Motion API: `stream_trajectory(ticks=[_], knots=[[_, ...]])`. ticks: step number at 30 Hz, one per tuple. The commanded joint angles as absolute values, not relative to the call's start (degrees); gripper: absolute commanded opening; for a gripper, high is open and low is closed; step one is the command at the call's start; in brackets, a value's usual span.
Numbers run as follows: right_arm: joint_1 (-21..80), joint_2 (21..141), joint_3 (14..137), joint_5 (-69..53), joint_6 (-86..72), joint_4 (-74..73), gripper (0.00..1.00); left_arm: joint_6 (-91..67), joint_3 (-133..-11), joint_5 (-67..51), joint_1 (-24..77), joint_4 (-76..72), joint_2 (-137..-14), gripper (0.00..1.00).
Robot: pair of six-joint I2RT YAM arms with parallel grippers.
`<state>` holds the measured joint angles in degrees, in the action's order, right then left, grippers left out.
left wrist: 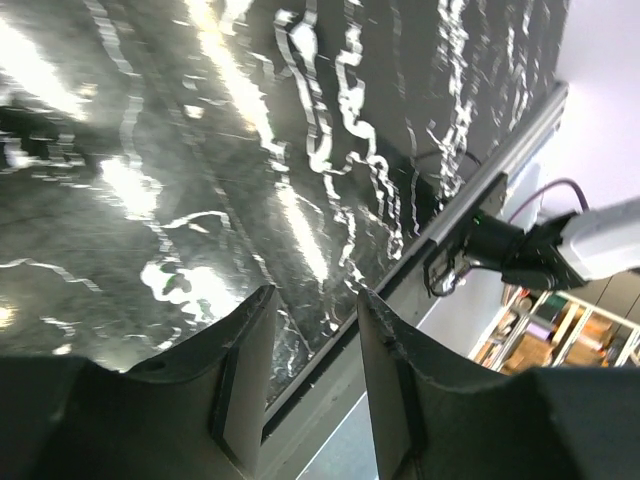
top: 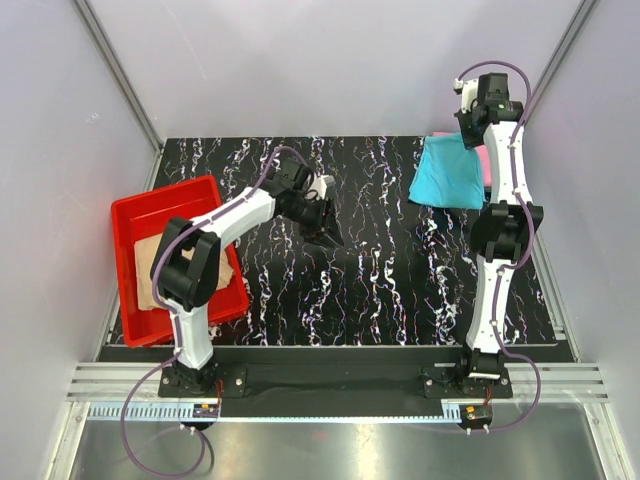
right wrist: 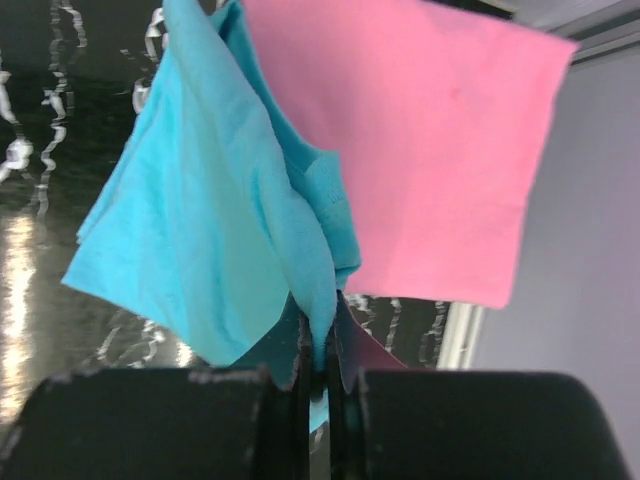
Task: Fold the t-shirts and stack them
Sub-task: Neatly place the folded tshirt to the corner
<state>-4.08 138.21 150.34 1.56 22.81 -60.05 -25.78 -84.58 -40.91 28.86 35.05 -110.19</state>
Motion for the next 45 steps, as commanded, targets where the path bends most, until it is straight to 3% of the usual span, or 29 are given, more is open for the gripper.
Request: stream_trajectory(ticks=[1,19,31,45], knots=[[-4.57,137.64,153.90,7.90,29.87,-54.68,0.00,-25.14,-83.94,-43.68,30.06,33.66,-106.44,0.43],[-4.39,131.41,147.31,9.06,35.34,-44.47,0.00,-27.86,-81.91,-47.11,31.02,29.71,-103.98,0.43],[-3.43,122.17,134.21,9.67,37.26,-34.98,0.00,-28.74,-81.30,-47.72,31.02,28.65,-104.06,0.43],[-3.96,134.91,148.97,14.60,40.70,-37.79,0.00,-28.65,-81.47,-48.51,31.11,28.74,-105.20,0.43]])
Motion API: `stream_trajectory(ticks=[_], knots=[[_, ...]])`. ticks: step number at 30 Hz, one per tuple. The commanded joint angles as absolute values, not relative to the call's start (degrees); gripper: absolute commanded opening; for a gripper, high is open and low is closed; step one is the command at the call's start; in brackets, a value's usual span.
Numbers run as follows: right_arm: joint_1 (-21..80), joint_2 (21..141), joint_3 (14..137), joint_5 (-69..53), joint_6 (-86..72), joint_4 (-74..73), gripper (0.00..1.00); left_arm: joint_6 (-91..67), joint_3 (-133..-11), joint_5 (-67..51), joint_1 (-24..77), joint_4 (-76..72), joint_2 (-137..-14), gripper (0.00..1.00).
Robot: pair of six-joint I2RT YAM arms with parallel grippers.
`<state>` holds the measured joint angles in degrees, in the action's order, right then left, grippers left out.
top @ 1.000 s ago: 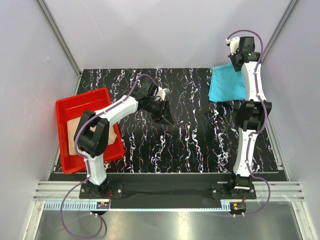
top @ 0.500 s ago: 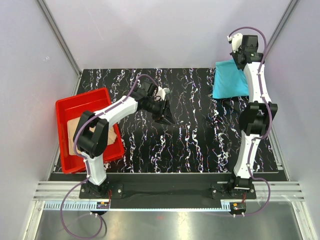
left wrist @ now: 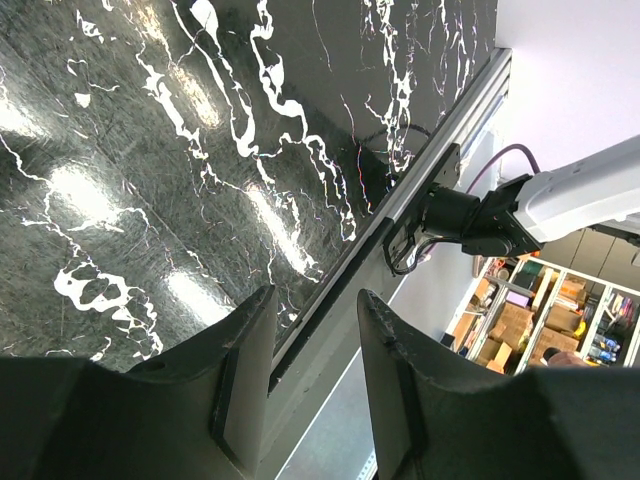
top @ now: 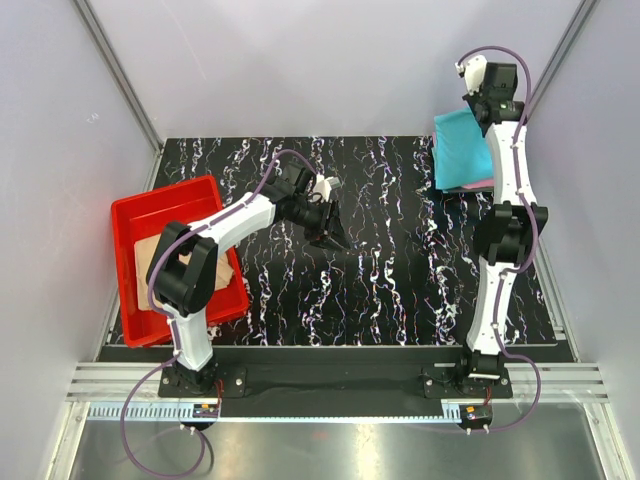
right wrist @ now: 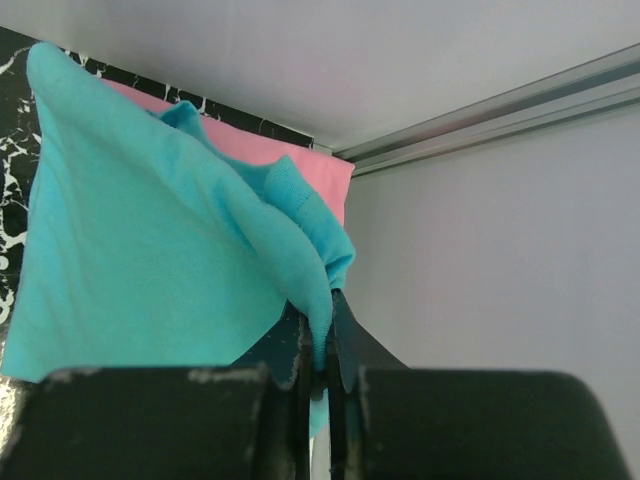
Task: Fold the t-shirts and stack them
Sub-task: Neatly place the folded tshirt to the corner
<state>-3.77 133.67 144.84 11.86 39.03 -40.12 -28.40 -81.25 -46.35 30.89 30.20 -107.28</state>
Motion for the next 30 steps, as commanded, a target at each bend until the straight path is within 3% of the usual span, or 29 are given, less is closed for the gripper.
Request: stream_trajectory(ticks=[1,7,16,30], knots=[[-3.96,134.48,148.63,13.81,40.43,-37.71,0.00,-28.74,-81.47,-48.60,31.03,28.74,-105.21,0.43],[-2.64,128.43,141.18,7.74,37.62,-37.09,0.00,-29.18,-81.21,-49.13,31.03,28.21,-105.12,0.43],[-0.26,121.56,134.22,8.17,36.30,-38.94,0.00,-29.62,-80.86,-49.39,31.20,27.60,-104.86,0.43],[2.90,119.09,134.91,11.51,36.30,-40.78,0.00,-30.15,-80.60,-49.48,31.38,26.98,-105.12,0.43]])
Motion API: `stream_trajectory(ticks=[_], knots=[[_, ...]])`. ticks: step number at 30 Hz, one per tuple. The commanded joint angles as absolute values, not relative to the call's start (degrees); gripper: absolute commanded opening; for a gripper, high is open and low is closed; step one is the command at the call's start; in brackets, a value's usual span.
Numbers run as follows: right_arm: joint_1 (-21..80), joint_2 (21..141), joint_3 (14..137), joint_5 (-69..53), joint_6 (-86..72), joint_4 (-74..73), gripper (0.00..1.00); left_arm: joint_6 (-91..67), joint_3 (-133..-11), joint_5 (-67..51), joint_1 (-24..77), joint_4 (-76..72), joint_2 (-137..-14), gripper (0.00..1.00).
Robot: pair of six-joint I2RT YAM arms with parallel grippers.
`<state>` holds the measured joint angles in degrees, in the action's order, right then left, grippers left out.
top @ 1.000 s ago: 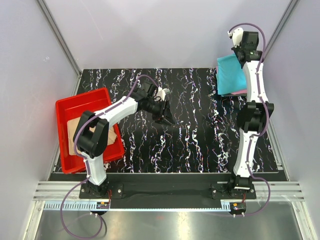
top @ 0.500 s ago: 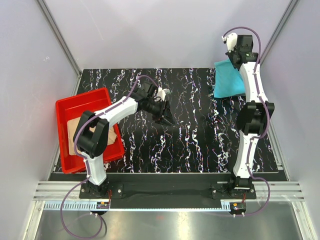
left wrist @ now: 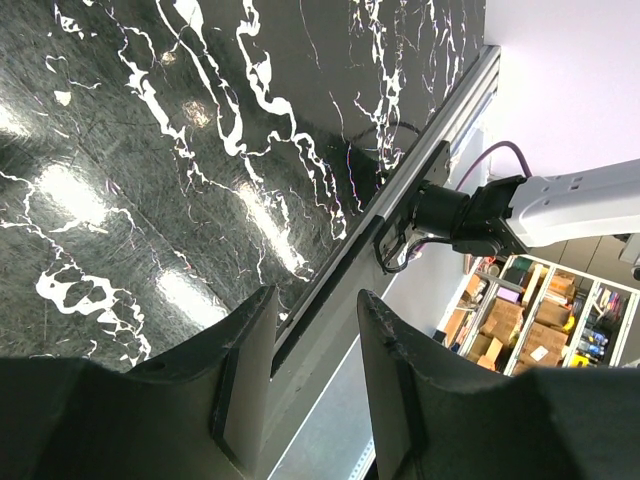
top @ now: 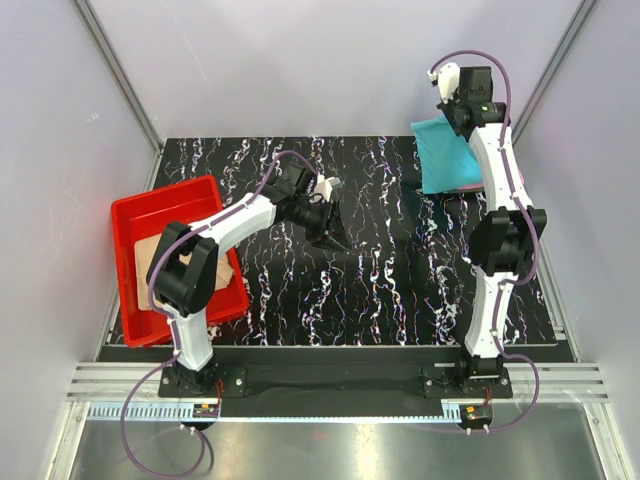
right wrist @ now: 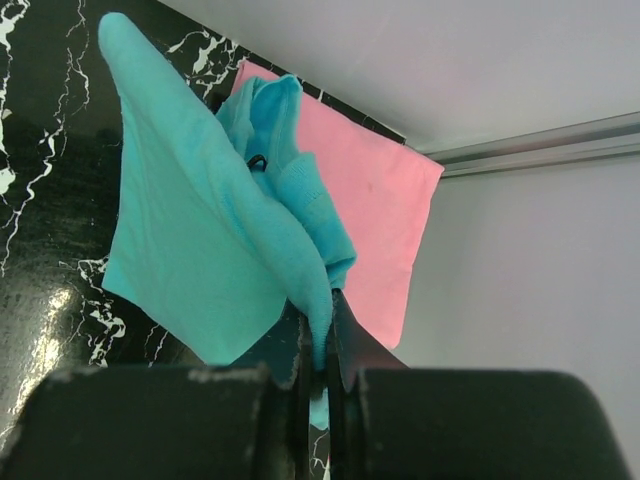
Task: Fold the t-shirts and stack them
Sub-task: Neatly place the folded tshirt to the corner
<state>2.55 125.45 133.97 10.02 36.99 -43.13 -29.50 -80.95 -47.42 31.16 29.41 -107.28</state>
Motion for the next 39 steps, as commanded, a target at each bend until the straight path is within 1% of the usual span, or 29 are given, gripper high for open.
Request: stream_trajectory(ticks=[1,10,16,19,20,23,26,30,38,39], knots=[[2.99,119.27,135.78,11.69,36.12,-41.13,0.00,-30.23,-80.60,-49.48,31.38,26.98,-105.03,0.42],[2.99,118.21,136.23,13.53,35.95,-42.71,0.00,-30.67,-80.33,-49.92,31.46,26.63,-104.85,0.42],[1.67,121.11,139.30,14.94,37.26,-43.51,0.00,-30.50,-80.42,-50.01,31.46,26.63,-104.77,0.42],[0.35,123.66,141.24,13.54,37.18,-43.68,0.00,-30.41,-80.42,-50.18,31.46,26.54,-104.85,0.43],[-1.56,124.10,141.24,13.19,37.44,-43.07,0.00,-30.32,-80.42,-50.19,31.46,26.63,-105.03,0.43],[-3.86,125.85,140.71,11.08,37.97,-39.03,0.00,-30.15,-80.51,-50.36,31.47,26.89,-105.64,0.43],[-6.23,129.98,142.81,6.69,39.02,-35.96,0.00,-30.15,-80.59,-50.62,31.55,26.98,-106.17,0.42],[-8.52,140.59,150.98,4.58,39.20,-33.41,0.00,-29.62,-80.77,-50.54,31.46,27.42,-106.61,0.43],[-10.80,149.41,151.08,2.11,40.34,-13.37,0.00,-28.39,-81.56,-50.71,32.08,29.00,-109.86,0.45],[-11.07,150.72,152.04,3.07,39.99,-11.62,0.02,-28.30,-81.56,-50.71,32.08,29.09,-110.12,0.45]])
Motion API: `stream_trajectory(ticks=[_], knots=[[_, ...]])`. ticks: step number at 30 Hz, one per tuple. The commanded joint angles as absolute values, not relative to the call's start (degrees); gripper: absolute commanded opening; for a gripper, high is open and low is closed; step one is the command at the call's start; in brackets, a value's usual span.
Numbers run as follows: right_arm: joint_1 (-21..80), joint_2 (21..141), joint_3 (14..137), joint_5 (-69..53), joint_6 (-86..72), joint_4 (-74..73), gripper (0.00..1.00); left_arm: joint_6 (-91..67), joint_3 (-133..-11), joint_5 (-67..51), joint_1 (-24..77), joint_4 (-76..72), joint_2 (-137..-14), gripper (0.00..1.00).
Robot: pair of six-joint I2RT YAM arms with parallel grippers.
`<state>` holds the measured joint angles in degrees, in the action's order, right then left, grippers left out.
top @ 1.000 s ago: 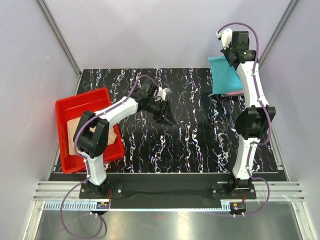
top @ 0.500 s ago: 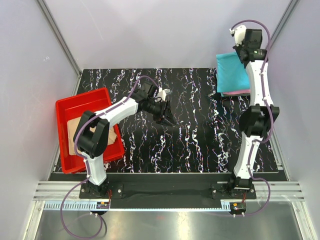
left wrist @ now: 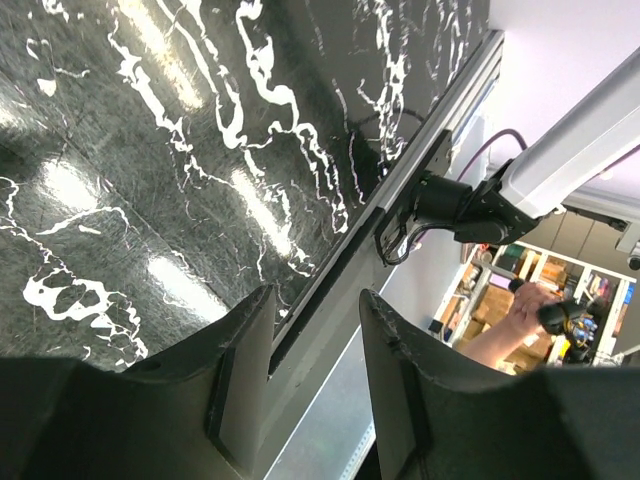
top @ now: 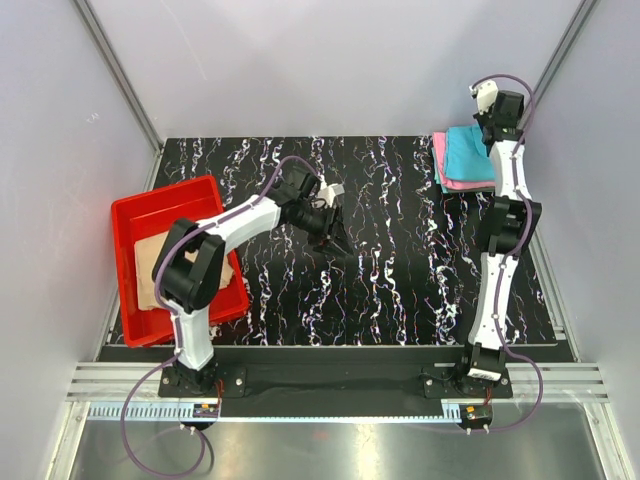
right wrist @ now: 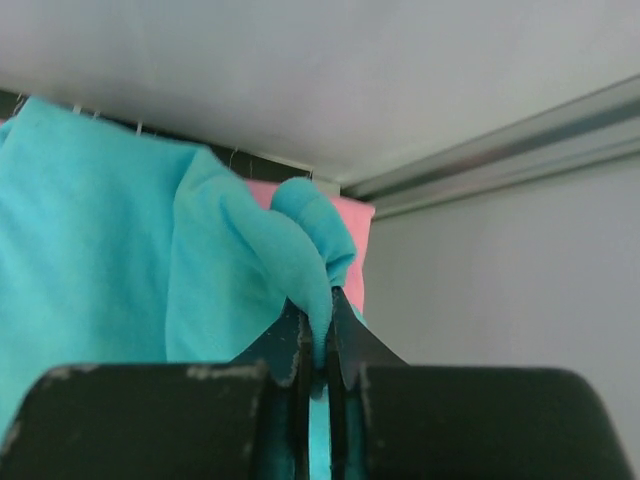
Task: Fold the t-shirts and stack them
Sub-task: Neatly place the folded tshirt to the corner
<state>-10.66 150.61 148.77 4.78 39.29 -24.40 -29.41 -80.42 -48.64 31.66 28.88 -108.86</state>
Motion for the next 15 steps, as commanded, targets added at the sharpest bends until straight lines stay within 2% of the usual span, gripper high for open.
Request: stream_trajectory(ticks=[1,3,4,6,7,9,10,13,15], knots=[[-11.51,151.34,152.31,3.25,39.56,-8.99,0.05,-28.13,-81.65,-50.71,32.08,29.18,-110.30,0.45],[-12.21,151.70,152.49,5.17,38.15,-6.95,0.17,-27.86,-81.83,-50.54,32.08,29.53,-110.74,0.45],[-12.39,151.61,152.23,5.97,37.62,-5.38,0.35,-27.86,-81.83,-50.45,32.08,29.53,-110.83,0.45],[-12.57,150.47,151.27,8.16,36.22,-4.75,0.48,-28.04,-82.00,-50.45,32.08,29.62,-111.01,0.46],[-12.48,149.77,150.82,8.78,35.51,-5.18,0.62,-28.04,-82.00,-50.45,32.08,29.53,-110.66,0.46],[-12.31,146.71,148.47,10.01,32.71,-6.15,0.77,-28.21,-82.18,-50.19,32.08,29.36,-109.95,0.47],[-12.13,145.21,146.79,10.11,31.91,-6.85,0.79,-28.21,-82.09,-50.01,32.08,29.27,-109.60,0.47],[-10.38,137.39,136.09,8.18,30.50,-6.51,0.73,-28.30,-82.00,-49.22,32.08,29.27,-107.76,0.47],[-9.06,132.03,127.67,5.64,29.97,-5.98,0.67,-28.74,-81.57,-48.60,32.08,28.83,-106.26,0.47]])
